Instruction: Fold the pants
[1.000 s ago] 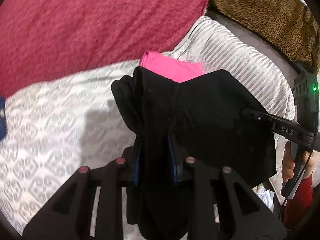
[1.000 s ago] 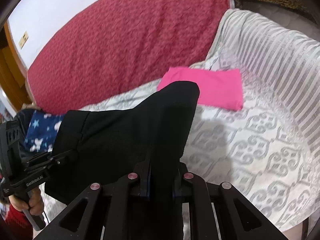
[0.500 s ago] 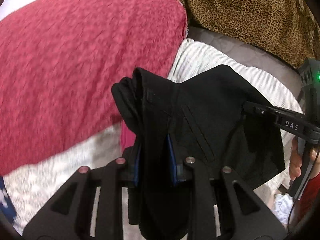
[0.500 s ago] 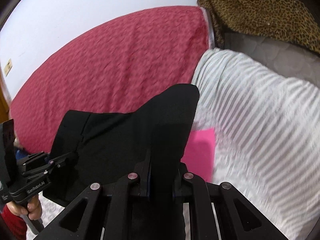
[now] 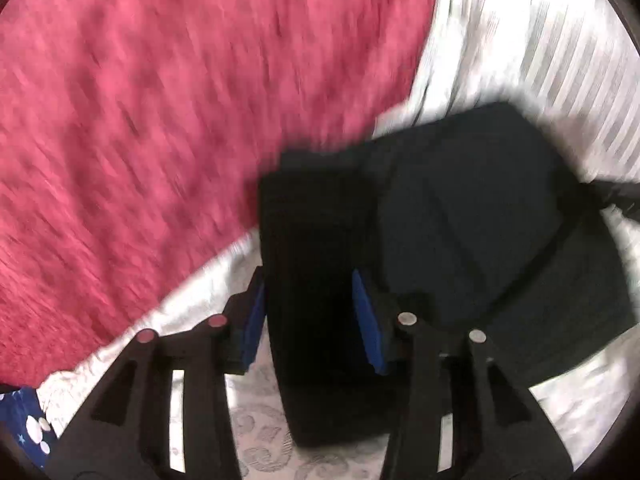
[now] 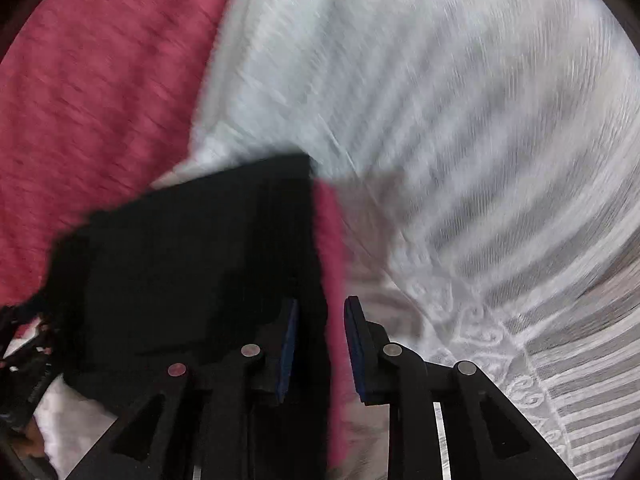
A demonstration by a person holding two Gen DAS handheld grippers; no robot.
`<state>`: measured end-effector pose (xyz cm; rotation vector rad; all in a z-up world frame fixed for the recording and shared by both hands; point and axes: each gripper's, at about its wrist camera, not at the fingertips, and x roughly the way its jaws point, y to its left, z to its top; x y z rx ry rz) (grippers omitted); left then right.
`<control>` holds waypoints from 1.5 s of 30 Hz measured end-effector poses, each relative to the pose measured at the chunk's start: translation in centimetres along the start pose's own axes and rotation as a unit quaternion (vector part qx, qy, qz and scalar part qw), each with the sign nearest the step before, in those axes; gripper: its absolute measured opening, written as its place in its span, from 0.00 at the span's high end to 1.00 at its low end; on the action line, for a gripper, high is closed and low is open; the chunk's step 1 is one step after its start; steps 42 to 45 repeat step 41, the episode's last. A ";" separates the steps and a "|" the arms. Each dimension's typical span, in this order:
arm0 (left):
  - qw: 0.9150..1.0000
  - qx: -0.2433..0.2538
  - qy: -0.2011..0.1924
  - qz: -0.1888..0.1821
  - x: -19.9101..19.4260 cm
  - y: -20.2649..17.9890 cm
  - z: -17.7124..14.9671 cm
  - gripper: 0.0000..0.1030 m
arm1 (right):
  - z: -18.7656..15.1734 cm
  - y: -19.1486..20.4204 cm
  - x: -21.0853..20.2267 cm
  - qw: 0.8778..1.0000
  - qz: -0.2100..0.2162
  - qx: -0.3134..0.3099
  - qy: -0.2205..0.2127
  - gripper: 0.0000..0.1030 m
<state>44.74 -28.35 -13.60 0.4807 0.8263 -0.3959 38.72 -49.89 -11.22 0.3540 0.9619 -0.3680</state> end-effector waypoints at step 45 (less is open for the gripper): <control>0.975 -0.038 -0.217 0.001 -44.7 -4.0 -20.3 0.36 | -28.4 2.7 -42.6 0.980 0.044 -0.074 -0.181 0.40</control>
